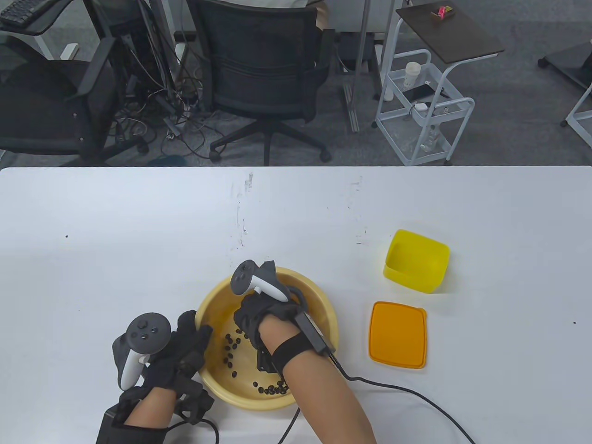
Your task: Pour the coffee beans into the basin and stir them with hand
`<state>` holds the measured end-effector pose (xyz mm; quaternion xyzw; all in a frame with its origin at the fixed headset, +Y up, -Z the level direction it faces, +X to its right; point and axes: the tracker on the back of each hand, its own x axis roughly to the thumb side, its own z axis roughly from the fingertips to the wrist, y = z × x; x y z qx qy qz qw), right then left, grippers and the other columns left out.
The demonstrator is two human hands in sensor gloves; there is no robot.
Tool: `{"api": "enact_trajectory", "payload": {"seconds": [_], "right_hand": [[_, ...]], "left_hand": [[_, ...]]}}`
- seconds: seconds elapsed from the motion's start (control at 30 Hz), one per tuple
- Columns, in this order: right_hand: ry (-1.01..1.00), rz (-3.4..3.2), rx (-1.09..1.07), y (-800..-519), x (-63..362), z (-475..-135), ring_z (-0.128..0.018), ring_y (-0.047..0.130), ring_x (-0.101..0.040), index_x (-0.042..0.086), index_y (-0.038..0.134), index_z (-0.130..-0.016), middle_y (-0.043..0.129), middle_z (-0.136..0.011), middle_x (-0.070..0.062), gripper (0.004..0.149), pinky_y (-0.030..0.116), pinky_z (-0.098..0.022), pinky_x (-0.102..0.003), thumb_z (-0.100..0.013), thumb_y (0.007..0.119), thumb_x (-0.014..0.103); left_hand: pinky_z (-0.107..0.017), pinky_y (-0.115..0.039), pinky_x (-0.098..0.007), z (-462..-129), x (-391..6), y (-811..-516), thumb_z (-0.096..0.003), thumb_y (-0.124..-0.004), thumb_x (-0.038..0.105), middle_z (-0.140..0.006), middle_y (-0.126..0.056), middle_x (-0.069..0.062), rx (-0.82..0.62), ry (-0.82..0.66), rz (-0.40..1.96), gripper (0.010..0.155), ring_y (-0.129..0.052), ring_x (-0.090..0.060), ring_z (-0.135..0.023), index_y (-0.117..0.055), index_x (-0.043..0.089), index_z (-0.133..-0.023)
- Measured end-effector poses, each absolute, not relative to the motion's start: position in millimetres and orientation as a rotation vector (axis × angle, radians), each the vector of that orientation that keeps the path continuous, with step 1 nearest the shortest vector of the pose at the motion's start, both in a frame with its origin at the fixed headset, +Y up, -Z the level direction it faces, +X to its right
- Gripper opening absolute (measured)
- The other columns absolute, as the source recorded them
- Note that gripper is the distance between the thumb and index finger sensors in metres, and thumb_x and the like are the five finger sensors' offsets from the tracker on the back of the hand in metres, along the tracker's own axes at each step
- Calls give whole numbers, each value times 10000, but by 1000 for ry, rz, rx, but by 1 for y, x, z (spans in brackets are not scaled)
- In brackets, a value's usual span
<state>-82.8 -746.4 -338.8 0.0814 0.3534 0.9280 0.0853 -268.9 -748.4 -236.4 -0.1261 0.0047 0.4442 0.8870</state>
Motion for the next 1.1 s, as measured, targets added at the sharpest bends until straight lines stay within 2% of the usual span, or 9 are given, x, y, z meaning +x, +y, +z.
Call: {"api": "enact_trajectory", "payload": {"seconds": [0.23, 0.37, 0.57, 0.67, 0.8, 0.87, 0.9, 0.97, 1.1], "right_hand": [[1125, 2947, 164, -746, -72, -339, -681, 825, -434, -75, 369, -931, 602, -858, -286, 664, 527, -596, -620, -494, 570, 383], [1336, 2835, 42, -747, -56, -338, -631, 862, -461, -155, 421, -888, 631, -783, -362, 671, 561, -567, -626, -494, 577, 365], [1539, 2685, -65, -754, -45, -327, -483, 954, -500, -217, 594, -783, 764, -637, -434, 654, 631, -502, -634, -473, 621, 359], [1641, 2588, 21, -763, -54, -318, -382, 1002, -520, -248, 669, -701, 847, -555, -456, 653, 649, -483, -658, -455, 648, 357], [1778, 2304, 169, -778, -74, -301, -320, 1024, -504, -251, 711, -652, 892, -500, -445, 649, 667, -476, -649, -447, 654, 362], [1764, 2159, 269, -779, -85, -298, -358, 1022, -486, -227, 705, -692, 897, -537, -411, 648, 658, -497, -637, -451, 644, 371], [1722, 2051, 323, -779, -91, -298, -422, 1011, -473, -201, 678, -759, 883, -593, -384, 652, 643, -516, -633, -456, 635, 375], [1647, 1910, 364, -779, -99, -300, -589, 945, -446, -148, 534, -872, 784, -725, -336, 666, 614, -540, -624, -478, 600, 384], [1535, 1890, 324, -776, -101, -312, -751, 782, -421, -64, 310, -945, 625, -860, -251, 674, 505, -610, -603, -513, 537, 401]], "left_hand": [[-565, -812, -447, -236, -269, -749, -604, -613, 316, -854, -782, -306, -260, 14, 926, 579, -1011, -380, -669, -381, -82, -955], [-567, -812, -448, -236, -269, -749, -605, -612, 314, -855, -781, -305, -257, 20, 925, 578, -1011, -382, -669, -381, -84, -954], [-566, -814, -446, -236, -268, -749, -605, -612, 315, -855, -782, -303, -256, 23, 925, 578, -1011, -380, -670, -380, -82, -955], [-565, -814, -447, -236, -268, -749, -606, -612, 315, -854, -783, -305, -255, 23, 923, 577, -1012, -380, -668, -381, -82, -955], [-565, -814, -446, -236, -268, -749, -605, -611, 316, -855, -783, -304, -254, 23, 921, 579, -1013, -377, -668, -380, -82, -955], [-565, -813, -446, -236, -268, -749, -605, -611, 316, -854, -783, -304, -255, 21, 921, 579, -1012, -378, -669, -380, -82, -955], [-566, -813, -446, -236, -268, -749, -605, -611, 317, -855, -782, -303, -255, 20, 920, 578, -1013, -376, -668, -381, -82, -955], [-566, -813, -446, -236, -268, -749, -605, -611, 318, -854, -784, -302, -255, 20, 918, 579, -1013, -375, -668, -381, -82, -955], [-565, -812, -448, -237, -268, -749, -604, -611, 316, -855, -782, -304, -257, 13, 920, 580, -1012, -380, -668, -380, -84, -955]]}}
